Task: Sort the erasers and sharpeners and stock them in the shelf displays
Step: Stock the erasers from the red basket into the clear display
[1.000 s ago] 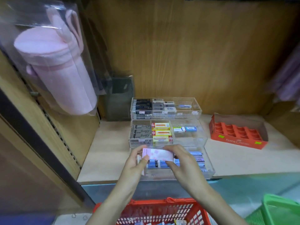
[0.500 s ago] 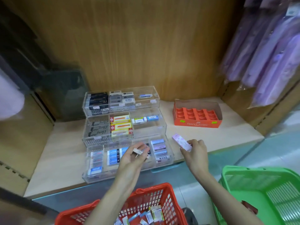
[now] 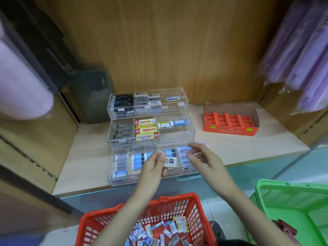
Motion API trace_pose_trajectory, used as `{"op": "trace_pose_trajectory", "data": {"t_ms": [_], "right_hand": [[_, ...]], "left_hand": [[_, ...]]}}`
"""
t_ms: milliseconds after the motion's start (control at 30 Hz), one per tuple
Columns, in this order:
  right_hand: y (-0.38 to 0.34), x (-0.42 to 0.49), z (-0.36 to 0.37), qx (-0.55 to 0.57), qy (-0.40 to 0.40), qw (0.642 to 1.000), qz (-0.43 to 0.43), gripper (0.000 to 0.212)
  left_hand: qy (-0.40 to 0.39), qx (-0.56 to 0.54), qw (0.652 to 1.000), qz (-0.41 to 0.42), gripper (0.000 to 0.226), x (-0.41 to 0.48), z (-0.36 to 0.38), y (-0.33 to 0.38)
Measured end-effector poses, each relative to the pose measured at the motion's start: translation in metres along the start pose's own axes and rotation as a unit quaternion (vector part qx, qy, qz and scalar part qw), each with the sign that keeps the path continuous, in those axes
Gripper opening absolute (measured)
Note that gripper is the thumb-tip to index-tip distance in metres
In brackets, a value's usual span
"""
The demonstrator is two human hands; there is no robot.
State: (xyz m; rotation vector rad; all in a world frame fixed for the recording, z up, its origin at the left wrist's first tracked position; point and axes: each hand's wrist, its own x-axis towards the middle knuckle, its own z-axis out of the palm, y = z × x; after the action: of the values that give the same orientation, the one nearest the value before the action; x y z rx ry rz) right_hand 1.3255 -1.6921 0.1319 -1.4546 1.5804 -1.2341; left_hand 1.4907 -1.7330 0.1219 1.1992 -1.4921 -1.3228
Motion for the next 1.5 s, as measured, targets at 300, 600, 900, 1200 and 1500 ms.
{"op": "trace_pose_trajectory", "data": {"t_ms": [300, 600, 900, 1200, 1500], "right_hand": [[-0.009, 0.002, 0.044, -0.19, -0.019, 0.96, -0.207, 0.03], [-0.049, 0.149, 0.059, -0.234, 0.008, 0.952, -0.198, 0.028], [-0.049, 0.248, 0.1, -0.293, 0.041, 0.952, -0.081, 0.015], [-0.046, 0.271, 0.112, -0.295, 0.02, 0.954, -0.057, 0.017], [-0.044, 0.158, 0.088, -0.233, 0.102, 0.959, -0.126, 0.019]], "left_hand": [[-0.025, -0.039, 0.999, -0.021, 0.028, -0.002, -0.023, 0.004], [0.07, 0.287, 0.949, 0.112, 0.04, 0.092, -0.093, -0.003], [0.052, 0.567, 0.817, 0.092, 0.074, 0.114, -0.109, -0.033], [0.008, 0.579, 0.812, 0.068, 0.067, 0.113, -0.112, -0.036], [0.024, 0.46, 0.883, 0.091, 0.083, 0.063, -0.112, -0.009]]}}
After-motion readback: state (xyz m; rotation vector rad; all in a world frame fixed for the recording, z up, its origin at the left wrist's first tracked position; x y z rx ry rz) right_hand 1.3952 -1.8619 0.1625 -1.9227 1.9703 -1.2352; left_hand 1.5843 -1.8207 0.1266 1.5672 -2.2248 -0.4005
